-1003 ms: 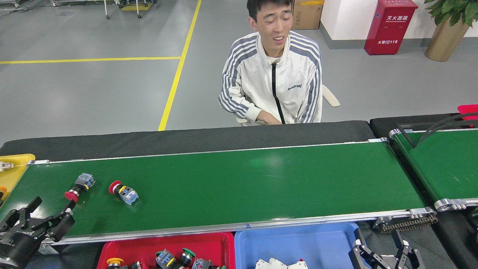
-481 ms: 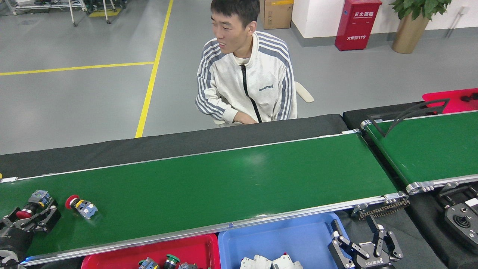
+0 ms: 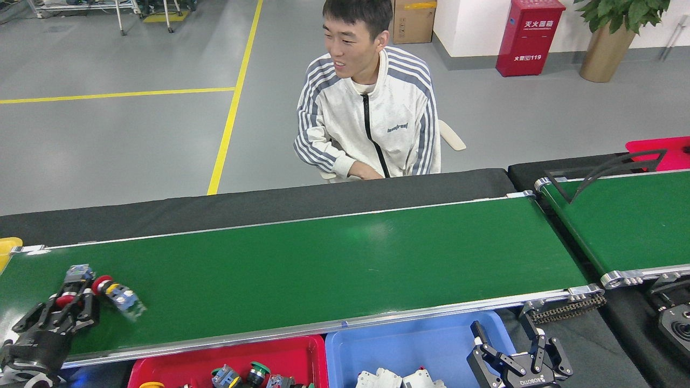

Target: Pick switch part from conveyor to tray

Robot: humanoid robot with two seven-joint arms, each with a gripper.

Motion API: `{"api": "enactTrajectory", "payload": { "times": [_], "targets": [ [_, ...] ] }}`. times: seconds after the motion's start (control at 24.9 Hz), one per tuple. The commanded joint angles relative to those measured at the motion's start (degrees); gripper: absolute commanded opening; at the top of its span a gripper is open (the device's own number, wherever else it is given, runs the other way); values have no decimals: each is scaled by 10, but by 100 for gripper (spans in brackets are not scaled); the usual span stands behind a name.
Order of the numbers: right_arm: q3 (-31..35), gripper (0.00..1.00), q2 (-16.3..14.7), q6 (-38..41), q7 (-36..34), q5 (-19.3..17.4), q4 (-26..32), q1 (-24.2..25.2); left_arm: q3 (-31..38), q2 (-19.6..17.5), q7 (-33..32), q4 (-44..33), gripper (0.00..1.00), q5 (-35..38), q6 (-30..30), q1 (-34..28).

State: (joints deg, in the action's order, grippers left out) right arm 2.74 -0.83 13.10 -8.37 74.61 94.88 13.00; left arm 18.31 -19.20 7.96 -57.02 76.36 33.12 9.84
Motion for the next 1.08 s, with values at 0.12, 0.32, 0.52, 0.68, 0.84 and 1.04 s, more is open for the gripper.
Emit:
{"api": "enactTrajectory", "payload": {
  "times": [0.12,0.32,0.52,0.68,0.84,1.04],
  "targets": [
    [21,99,-6,-28,-2,0,-7,-7,-2,55,-37,-207,11,-4,119,-98],
    [54,99,-8,-33,-3,-2,-7,-7,1,121,-57,-383,36,7,119,-255],
    [56,99,-10,-34,-3,-2,-6,-1,3,172,-96,-418,100,23,119,-311],
    [71,99,-9,-34,-3,-2,-4,1,20,174,-96,-417,100,21,119,-314],
    [74,99,-9,-35,-3,-2,-4,2,76,188,-95,-421,100,7,119,-308],
    [75,99,-11,-35,-3,-2,-4,3,190,197,-95,-416,100,7,119,-292]
  ]
}}
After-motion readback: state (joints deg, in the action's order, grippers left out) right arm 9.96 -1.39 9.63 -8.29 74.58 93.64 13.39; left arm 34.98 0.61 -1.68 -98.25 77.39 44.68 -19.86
